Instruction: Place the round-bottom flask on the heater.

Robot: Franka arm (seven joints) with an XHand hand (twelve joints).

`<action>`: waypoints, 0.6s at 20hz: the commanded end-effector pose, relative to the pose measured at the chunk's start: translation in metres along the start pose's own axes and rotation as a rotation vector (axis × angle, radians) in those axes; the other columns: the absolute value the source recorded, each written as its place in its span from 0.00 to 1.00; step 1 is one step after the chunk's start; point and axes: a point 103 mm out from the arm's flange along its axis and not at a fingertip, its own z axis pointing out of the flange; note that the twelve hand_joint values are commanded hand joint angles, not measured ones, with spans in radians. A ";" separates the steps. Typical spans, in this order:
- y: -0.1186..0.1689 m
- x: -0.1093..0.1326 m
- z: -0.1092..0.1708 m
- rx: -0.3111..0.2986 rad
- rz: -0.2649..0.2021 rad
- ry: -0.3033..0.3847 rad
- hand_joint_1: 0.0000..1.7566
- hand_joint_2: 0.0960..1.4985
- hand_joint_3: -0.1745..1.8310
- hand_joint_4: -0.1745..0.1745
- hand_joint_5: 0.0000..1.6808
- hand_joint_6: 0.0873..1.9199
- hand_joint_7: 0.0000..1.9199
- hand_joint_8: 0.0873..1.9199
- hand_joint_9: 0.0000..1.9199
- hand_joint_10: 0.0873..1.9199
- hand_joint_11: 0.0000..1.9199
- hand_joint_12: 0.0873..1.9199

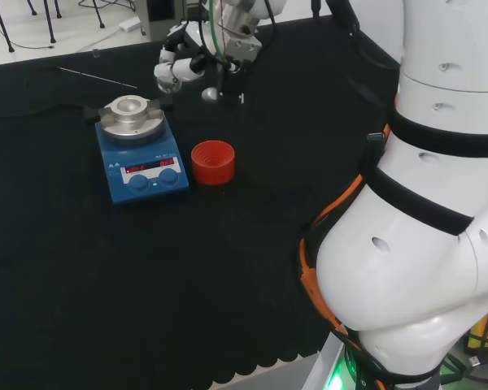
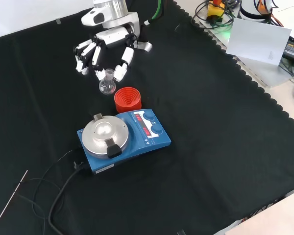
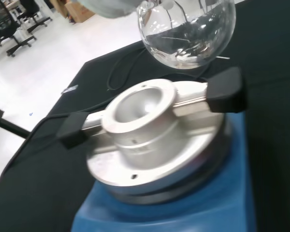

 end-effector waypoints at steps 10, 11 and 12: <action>0.029 0.046 0.029 0.068 -0.071 -0.011 0.58 0.56 0.32 1.00 0.59 0.54 0.16 0.26 0.25 0.30 0.03 0.68; 0.032 0.047 0.030 0.071 -0.072 -0.010 0.58 0.56 0.32 1.00 0.59 0.54 0.16 0.26 0.25 0.30 0.03 0.68; 0.036 0.048 0.032 0.073 -0.076 -0.011 0.58 0.56 0.32 1.00 0.59 0.54 0.16 0.26 0.25 0.30 0.03 0.68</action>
